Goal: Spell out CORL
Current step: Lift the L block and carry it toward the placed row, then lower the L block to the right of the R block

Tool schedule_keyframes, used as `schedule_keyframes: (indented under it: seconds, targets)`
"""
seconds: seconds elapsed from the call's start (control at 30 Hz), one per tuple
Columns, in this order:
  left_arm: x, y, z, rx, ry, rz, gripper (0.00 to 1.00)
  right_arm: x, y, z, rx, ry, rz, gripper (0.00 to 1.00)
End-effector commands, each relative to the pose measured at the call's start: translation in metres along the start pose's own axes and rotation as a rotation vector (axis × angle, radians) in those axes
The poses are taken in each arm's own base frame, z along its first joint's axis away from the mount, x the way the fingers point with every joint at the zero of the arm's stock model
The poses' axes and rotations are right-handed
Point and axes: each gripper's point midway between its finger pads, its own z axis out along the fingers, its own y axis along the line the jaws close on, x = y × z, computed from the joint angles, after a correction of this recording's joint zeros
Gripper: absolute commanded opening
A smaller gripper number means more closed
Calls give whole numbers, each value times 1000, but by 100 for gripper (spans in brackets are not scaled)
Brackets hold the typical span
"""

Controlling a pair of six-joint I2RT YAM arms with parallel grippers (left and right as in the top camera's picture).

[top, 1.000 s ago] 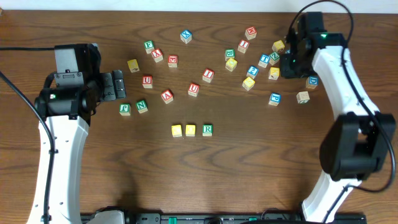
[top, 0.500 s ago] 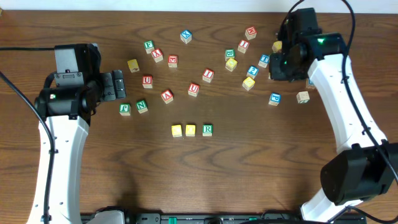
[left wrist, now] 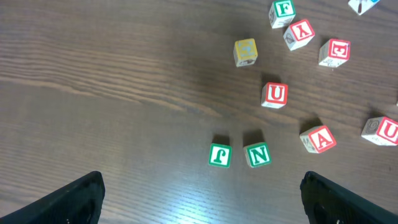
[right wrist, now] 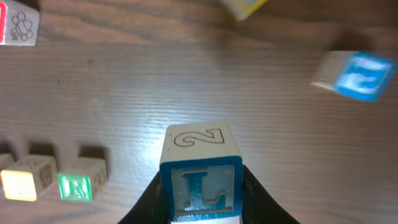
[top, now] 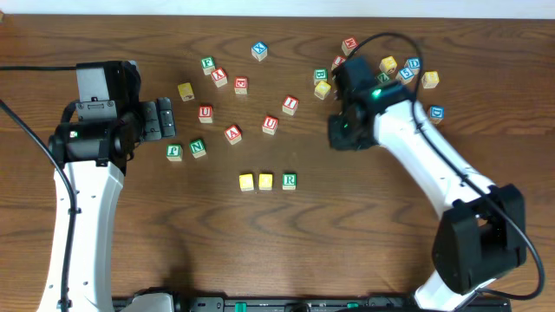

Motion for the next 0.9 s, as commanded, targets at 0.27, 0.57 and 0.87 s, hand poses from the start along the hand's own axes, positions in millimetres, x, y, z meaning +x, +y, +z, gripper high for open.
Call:
schedule_keyframes:
  seconds: [0.27, 0.57, 0.87]
  targets:
    - [-1, 0, 1, 3, 2, 4, 99, 56, 61, 31, 21, -6, -40, 21]
    - [-1, 0, 1, 3, 2, 4, 99, 65, 73, 36, 43, -39, -50, 23]
    - [-1, 0, 1, 3, 2, 3, 99, 63, 68, 37, 70, -52, -39, 23]
